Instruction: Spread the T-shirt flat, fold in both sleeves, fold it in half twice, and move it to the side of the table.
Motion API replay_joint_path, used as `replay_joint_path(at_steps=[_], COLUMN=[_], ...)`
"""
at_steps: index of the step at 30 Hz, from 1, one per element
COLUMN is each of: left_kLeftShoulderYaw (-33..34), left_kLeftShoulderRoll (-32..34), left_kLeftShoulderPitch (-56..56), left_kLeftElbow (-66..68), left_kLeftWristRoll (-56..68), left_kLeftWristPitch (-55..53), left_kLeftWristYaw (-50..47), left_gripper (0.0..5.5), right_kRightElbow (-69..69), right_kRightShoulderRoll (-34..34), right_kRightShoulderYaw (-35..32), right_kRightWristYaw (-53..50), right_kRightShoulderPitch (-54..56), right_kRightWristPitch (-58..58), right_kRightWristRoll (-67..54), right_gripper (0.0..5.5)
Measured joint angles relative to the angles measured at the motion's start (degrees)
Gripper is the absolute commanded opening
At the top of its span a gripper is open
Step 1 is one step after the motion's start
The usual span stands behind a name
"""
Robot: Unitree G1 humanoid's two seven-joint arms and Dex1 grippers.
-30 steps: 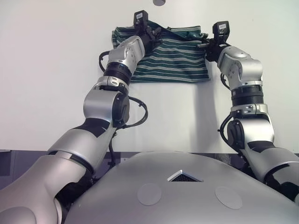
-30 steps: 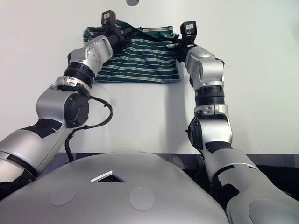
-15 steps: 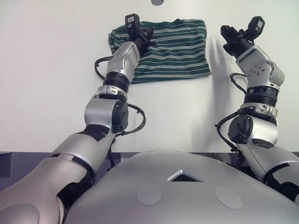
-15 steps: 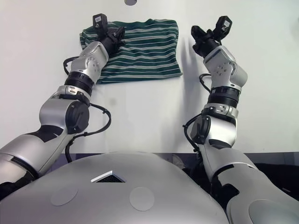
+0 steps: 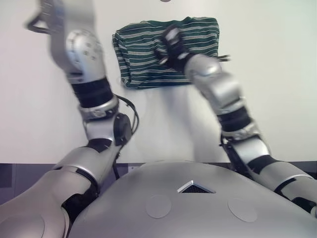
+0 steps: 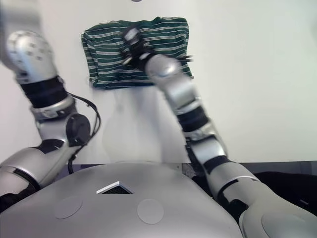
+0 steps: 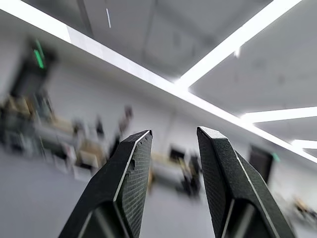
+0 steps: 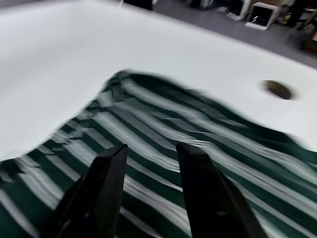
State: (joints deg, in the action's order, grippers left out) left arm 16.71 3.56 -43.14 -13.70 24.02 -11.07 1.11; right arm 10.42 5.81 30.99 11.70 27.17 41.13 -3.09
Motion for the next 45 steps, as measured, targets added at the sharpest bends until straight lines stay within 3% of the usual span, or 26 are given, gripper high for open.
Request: replay_joint_path(at_steps=[1, 5, 9, 12, 17, 20, 23, 24, 27, 29, 31, 34, 37, 40, 45], left_kLeftShoulderYaw=[-0.03, -1.24, -1.55, -1.9, -7.05, -19.07, -31.78, -32.92, -32.52, -33.14, -36.18, -39.94, -44.34, -48.2, -53.11], left_kLeftShoulderRoll=[0.33, -0.53, -0.99, -0.93, 2.56, 14.02, 31.96, 36.03, 40.03, 40.61, 39.44, 35.83, 29.87, 26.81, 24.17], left_kLeftShoulderPitch=[-0.41, 0.47, 5.32, 6.43, 9.8, 20.44, 36.74, 41.32, 46.15, 47.74, 47.9, 47.74, 47.24, 47.2, 44.7], left_kLeftElbow=[-0.7, -0.48, -0.69, -0.68, -0.69, -2.04, -2.84, -3.24, -4.3, -4.19, -2.78, -0.03, 1.7, 2.12, 4.75], left_kLeftWristRoll=[0.03, 0.03, -0.5, -0.57, -2.01, -7.81, -20.06, -22.41, -26.82, -30.36, -36.72, -48.58, -58.87, -60.72, -60.59], left_kLeftWristPitch=[-0.05, -1.2, -1.7, -2.12, -3.69, -2.64, 9.83, 14.52, 27.21, 35.25, 40.07, 40.3, 38.81, 38.76, 39.24], left_kLeftWristYaw=[-0.15, -1.46, -2.64, -2.47, 3.53, 18.78, 37.02, 40.36, 41.19, 40.83, 39.64, 35.85, 30.83, 29.69, 30.41], left_gripper=[1.69, 1.69, 1.69, 1.69, 1.69, 1.69, 1.69, 1.69, 2.17, 2.51, 2.93, 3.48, 3.9, 3.9, 3.9], right_kRightElbow=[5.64, 18.5, 14.79, -0.6, -19.12, -25.68, -24.68, -24.94, -21.33, -14.07, -1.5, 17.56, 36.92, 44.67, 45.25], right_kRightShoulderRoll=[2.88, 2.64, -3.52, -17.91, -46.49, -65.72, -79.69, -77.35, -67.01, -61.56, -60.49, -61.09, -65.95, -68.22, -70.5], right_kRightShoulderYaw=[1.25, 1.58, 5.0, 6.59, 4.59, -1.29, -11.83, -17.12, -26.28, -33.1, -35.72, -37.03, -37.24, -34.34, -26.65], right_kRightWristYaw=[-0.19, 2.36, 22.24, 36.17, 51.47, 58.0, 59.24, 57.0, 48.2, 42.28, 40.3, 38.42, 35.9, 31.88, 18.23], right_kRightShoulderPitch=[0.9, 4.49, 5.21, -1.62, -14.01, -23.19, -32.74, -33.56, -31.3, -32.39, -37.11, -35.77, -21.48, -10.94, -9.45], right_kRightWristPitch=[-1.54, -11.16, -9.45, -11.77, -28.71, -40.6, -55.62, -62.03, -81.66, -94.9, -107.41, -120.2, -131.49, -133.36, -133.6], right_kRightWristRoll=[1.11, 1.16, -1.51, -4.97, -6.48, -6.12, -3.69, -6.81, -8.18, -4.74, 2.91, 10.67, 19.35, 29.86, 45.23], right_gripper=[1.84, 1.84, 1.84, 1.84, 1.84, 1.84, 1.84, 1.84, 2.07, 2.43, 2.88, 3.46, 3.92, 3.92, 3.92])
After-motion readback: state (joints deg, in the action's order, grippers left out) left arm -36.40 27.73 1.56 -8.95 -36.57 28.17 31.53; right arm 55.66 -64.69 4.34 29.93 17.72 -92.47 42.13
